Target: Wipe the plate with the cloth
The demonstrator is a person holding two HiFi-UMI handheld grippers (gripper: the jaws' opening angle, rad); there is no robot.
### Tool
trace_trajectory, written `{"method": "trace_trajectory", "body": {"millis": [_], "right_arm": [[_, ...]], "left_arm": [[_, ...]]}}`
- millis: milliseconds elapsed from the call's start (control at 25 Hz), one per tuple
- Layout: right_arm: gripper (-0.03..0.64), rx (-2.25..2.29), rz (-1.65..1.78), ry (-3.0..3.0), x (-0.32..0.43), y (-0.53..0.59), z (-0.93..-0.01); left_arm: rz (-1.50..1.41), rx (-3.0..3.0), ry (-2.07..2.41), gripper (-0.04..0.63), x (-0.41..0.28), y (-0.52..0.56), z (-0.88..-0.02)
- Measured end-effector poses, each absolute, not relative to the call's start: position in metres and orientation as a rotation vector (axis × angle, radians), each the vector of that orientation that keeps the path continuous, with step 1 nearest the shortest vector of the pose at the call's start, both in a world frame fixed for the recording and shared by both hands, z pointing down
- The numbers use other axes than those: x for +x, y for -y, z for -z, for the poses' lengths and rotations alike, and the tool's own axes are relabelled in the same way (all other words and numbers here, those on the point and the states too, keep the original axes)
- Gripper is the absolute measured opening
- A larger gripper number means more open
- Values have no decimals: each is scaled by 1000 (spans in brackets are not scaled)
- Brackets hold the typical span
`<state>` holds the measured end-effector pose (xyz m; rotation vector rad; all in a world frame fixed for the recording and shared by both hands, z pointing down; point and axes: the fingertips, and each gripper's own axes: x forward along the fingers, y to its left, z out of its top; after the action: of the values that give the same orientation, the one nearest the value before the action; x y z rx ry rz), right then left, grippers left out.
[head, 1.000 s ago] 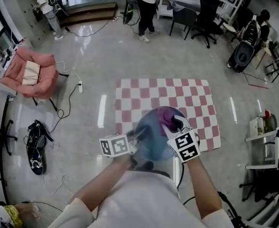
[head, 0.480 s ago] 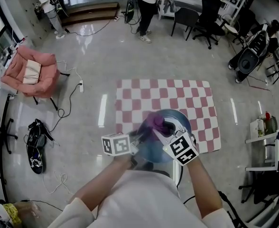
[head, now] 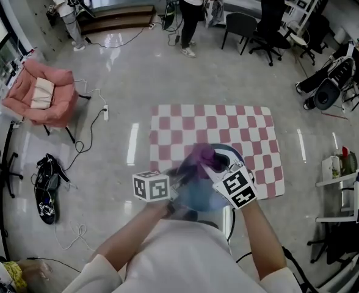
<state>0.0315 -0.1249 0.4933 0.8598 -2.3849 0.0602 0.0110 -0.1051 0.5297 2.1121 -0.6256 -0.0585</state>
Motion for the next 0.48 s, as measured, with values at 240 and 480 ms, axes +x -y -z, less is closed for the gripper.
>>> {"method": "trace_trajectory", "body": {"millis": [240, 480], "right_arm": [[126, 1004, -102, 2336, 58, 143, -499], [126, 1075, -150, 2292, 79, 149, -506]], "left_arm": [[38, 2106, 651, 41, 8, 108, -535], [46, 2109, 664, 40, 4, 112, -537]]}}
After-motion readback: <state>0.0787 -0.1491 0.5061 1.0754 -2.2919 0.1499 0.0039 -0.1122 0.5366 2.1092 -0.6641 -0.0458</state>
